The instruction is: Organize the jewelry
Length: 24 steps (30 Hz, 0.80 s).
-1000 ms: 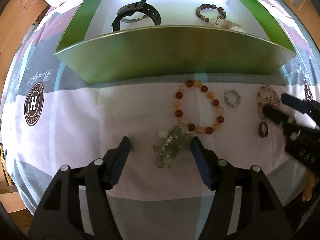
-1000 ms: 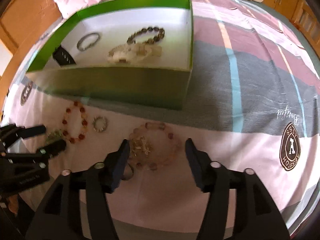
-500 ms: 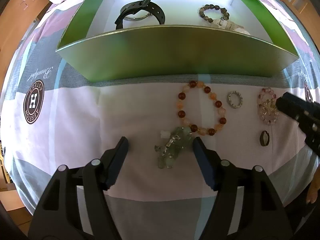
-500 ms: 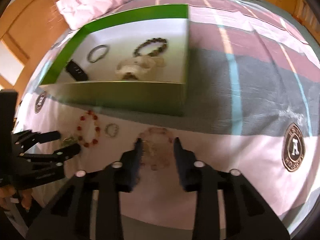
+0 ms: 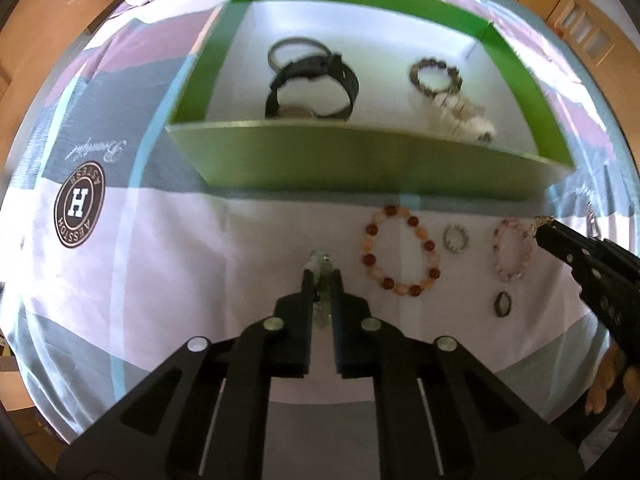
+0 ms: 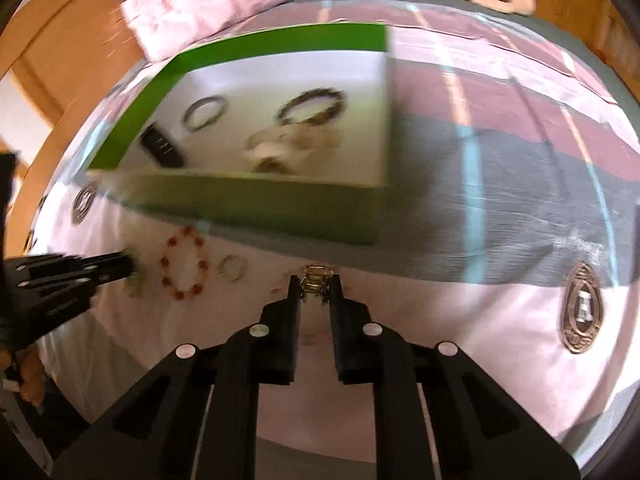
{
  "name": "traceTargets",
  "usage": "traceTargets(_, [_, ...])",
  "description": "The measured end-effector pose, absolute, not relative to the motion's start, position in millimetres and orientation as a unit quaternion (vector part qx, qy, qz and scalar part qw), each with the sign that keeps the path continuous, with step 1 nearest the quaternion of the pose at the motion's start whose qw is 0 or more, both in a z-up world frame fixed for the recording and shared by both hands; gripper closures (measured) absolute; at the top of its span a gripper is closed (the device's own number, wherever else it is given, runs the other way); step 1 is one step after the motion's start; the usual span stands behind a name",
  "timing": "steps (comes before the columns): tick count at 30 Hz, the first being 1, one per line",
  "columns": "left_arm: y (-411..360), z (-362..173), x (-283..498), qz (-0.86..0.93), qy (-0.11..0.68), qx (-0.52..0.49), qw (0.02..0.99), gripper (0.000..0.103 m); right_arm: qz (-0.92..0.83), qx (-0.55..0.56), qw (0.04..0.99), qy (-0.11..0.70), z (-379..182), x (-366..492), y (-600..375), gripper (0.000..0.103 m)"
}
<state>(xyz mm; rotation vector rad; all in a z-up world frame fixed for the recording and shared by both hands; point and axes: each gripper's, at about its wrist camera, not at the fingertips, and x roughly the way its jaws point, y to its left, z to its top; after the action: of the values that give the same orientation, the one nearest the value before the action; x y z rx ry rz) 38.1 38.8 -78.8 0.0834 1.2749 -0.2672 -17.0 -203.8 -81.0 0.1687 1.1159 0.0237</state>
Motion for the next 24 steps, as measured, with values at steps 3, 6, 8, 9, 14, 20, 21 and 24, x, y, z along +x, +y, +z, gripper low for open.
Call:
traceTargets(3, [44.1,-74.3,42.2,-0.126,0.591,0.038,0.796,0.095,-0.045,0.086,0.83,0.549,-91.3,-15.3,-228.2,0.089])
traceTargets(6, [44.1,-76.7,45.4,-0.126,0.595,0.04,0.793,0.095,-0.071,0.086,0.821,0.56,-100.5,-15.9,-238.0,0.087])
traceTargets(8, [38.3,-79.5,38.8,-0.127,0.597,0.042,0.791,0.095,-0.059,0.092,0.826,0.553,-99.8,-16.6,-235.4,0.082])
traceTargets(9, [36.5,-80.3,38.1,-0.127,0.598,0.043,0.79,0.095,-0.045,0.088,0.831,0.547,-96.8,-17.6,-229.8,0.078])
traceTargets(14, [34.7,-89.4,35.4,-0.12,0.605,0.048,0.786,0.085,-0.002,0.048,0.846,0.532,-91.2,-14.7,-196.2,0.077])
traceTargets(20, [32.3,-99.5,38.0,-0.113,0.616,0.052,0.778,0.077,-0.051,0.04,0.856,0.513,-82.6,-14.2,-204.8,0.077])
traceTargets(21, [31.8,-100.4,38.1,-0.112,0.616,0.053,0.778,0.075,-0.066,0.042,0.854,0.515,-83.7,-13.1,-211.4,0.077])
traceTargets(24, [32.1,-102.6,37.6,-0.11,0.617,0.053,0.777,0.071,-0.098,0.061,0.843,0.526,-89.2,-12.0,-230.4,0.077])
